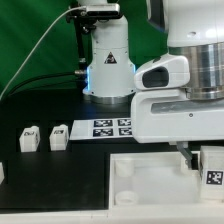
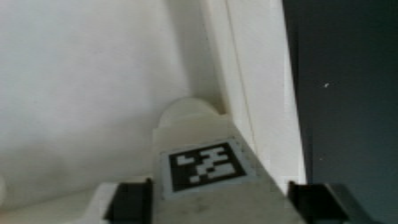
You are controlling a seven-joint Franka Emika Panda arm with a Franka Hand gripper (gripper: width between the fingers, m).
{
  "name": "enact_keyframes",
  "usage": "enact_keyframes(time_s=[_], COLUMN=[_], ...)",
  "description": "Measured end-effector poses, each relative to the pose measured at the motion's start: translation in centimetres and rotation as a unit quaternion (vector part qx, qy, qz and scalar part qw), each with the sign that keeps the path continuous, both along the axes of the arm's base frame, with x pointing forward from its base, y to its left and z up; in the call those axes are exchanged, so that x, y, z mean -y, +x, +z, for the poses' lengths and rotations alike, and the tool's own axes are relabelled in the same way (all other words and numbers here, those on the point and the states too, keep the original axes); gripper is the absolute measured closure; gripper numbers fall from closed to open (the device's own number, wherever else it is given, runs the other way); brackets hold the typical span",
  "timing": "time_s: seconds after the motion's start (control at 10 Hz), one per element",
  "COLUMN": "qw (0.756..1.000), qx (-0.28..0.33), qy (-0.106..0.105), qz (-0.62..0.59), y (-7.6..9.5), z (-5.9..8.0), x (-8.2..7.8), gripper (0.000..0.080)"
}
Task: Assemble one leg
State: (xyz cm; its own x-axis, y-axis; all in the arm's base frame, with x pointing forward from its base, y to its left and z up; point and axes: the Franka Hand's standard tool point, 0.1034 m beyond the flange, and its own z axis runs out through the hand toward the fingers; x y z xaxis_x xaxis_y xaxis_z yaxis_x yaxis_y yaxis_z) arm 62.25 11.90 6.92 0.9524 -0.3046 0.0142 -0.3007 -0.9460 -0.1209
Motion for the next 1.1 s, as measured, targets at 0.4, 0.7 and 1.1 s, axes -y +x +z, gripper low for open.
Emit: enact_keyframes(time_s=[0.4,0.7,1.1], qw=[0.972,0.868,0.836], qx=[-0.029,-0.056,-0.066], qy=[0.022,0.054,0.061], qz=[-0.231,-0.490,-0.542], y=[0.16,0.42,0.35], z=[-0.03,-0.08,-0.16], x=[0.24,0.47,0.30], gripper=[0.0503,0.0502,0.0502])
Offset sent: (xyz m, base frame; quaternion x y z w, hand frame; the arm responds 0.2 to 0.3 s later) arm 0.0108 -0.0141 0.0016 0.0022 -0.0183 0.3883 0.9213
